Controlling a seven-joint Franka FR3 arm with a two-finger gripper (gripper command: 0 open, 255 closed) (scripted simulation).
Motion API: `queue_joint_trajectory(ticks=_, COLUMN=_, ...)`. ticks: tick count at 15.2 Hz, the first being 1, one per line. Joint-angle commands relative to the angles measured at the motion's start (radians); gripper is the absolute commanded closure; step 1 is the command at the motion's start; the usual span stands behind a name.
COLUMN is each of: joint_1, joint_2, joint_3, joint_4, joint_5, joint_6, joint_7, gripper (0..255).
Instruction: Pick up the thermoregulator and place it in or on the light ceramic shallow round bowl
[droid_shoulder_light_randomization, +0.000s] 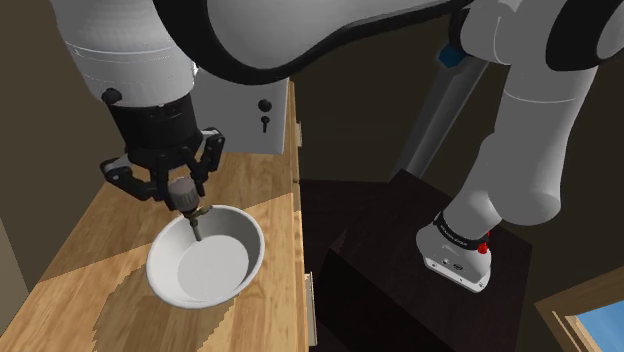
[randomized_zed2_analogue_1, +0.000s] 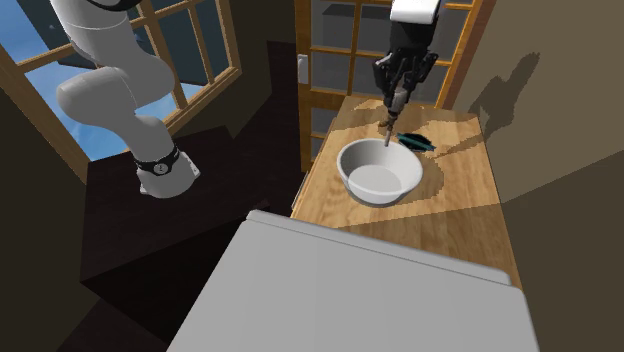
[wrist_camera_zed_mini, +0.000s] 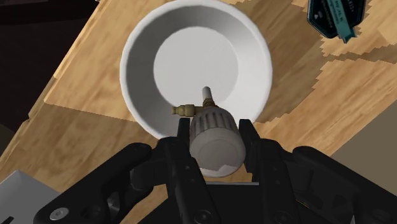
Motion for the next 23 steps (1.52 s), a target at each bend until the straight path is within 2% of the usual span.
queue_joint_trajectory(ticks=1, joint_1=-0.002, joint_2=0.002, joint_3=-0.001, joint_4=-0.028, joint_5=-0.002, joint_6=0.03, joint_7=0.003, gripper=255)
queue_joint_trajectory(ticks=9, joint_1=-0.012, joint_2=0.012, joint_3=-0.008, joint_4=-0.125, joint_5=-0.012, joint_6=0.133, joint_7=0.012, gripper=255)
queue_joint_trajectory(ticks=17, joint_1=-0.012, joint_2=0.012, joint_3=-0.008, joint_4=-0.125, joint_5=-0.012, joint_6=0.133, joint_7=0.012, gripper=255)
queue_joint_trajectory(ticks=18, joint_1=-0.012, joint_2=0.012, joint_3=-0.008, joint_4=-0.125, joint_5=-0.012, joint_6=0.133, joint_7=0.012, gripper=0)
queue_joint_trajectory(ticks=23, joint_1=-0.012, joint_2=0.012, joint_3=-0.008, joint_4=-0.125, joint_5=-0.012, joint_6=0.133, joint_7=0.012, gripper=0)
